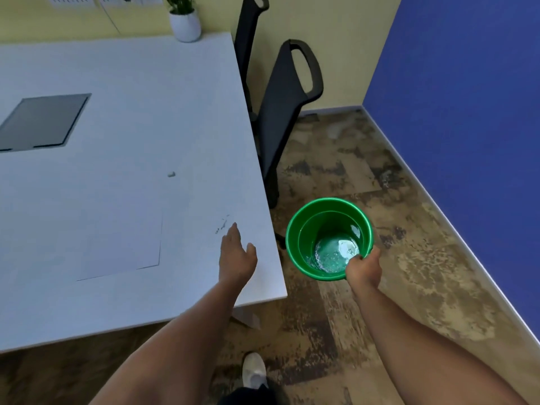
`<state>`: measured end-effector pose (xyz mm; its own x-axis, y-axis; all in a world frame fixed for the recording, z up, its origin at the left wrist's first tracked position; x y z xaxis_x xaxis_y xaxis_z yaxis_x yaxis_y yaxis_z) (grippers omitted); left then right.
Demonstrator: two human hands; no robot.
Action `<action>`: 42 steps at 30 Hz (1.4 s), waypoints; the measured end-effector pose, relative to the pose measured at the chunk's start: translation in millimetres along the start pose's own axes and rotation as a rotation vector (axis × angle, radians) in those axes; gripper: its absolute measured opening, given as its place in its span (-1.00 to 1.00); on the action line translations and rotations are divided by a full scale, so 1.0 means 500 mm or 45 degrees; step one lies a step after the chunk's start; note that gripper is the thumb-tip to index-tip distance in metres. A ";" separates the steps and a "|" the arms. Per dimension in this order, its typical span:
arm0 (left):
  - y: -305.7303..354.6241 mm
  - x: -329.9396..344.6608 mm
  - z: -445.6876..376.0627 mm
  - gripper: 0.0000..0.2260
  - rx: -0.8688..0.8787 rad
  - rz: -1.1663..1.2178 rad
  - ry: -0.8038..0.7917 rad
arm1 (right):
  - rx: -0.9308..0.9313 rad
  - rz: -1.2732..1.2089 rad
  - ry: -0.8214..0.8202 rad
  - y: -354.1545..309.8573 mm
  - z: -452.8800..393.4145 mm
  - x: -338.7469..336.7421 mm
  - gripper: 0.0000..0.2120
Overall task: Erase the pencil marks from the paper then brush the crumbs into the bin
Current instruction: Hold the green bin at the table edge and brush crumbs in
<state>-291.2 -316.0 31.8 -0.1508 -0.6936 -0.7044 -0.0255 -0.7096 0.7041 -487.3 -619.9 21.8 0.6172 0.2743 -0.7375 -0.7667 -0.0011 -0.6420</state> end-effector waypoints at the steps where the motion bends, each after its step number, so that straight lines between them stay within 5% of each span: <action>1: -0.015 -0.001 -0.017 -0.39 -0.008 -0.057 -0.012 | -0.006 0.009 -0.003 -0.011 -0.004 0.020 -0.69; 7: -0.114 -0.001 -0.078 -0.34 -0.060 -0.527 -0.042 | -0.025 0.057 -0.047 -0.038 -0.034 0.125 -0.64; 20: -0.188 0.072 -0.160 -0.23 -0.199 -0.609 0.084 | -0.053 0.020 -0.343 -0.022 -0.119 0.315 -0.70; 29: 0.004 0.244 -0.119 -0.30 0.387 -0.512 -0.249 | -0.039 -0.151 -0.533 -0.049 -0.138 0.376 -0.72; 35: 0.083 0.306 -0.071 -0.42 0.565 -0.357 -0.392 | -0.057 -0.223 -0.580 -0.064 -0.142 0.377 -0.71; 38: 0.038 0.245 -0.113 -0.38 0.437 -0.373 -0.141 | -0.020 -0.226 -0.611 -0.057 -0.149 0.384 -0.72; 42: -0.094 0.153 -0.166 -0.30 -0.078 -0.615 0.070 | -0.004 -0.236 -0.633 -0.048 -0.150 0.391 -0.69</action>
<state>-219.3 -345.9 -62.4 -0.0834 -0.2875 -0.9541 -0.0213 -0.9567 0.2901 -335.0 -638.4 -122.8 0.5832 0.6930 -0.4238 -0.6517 0.0877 -0.7534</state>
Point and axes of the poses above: each hand's wrist, its own z-axis away from the middle knuckle, its own x-axis out of the palm, y = z × x, the point moved 10 cm from there along -z, towards the middle knuckle, and after that the axes turned 7 degrees about y, right-handed, at the moved point
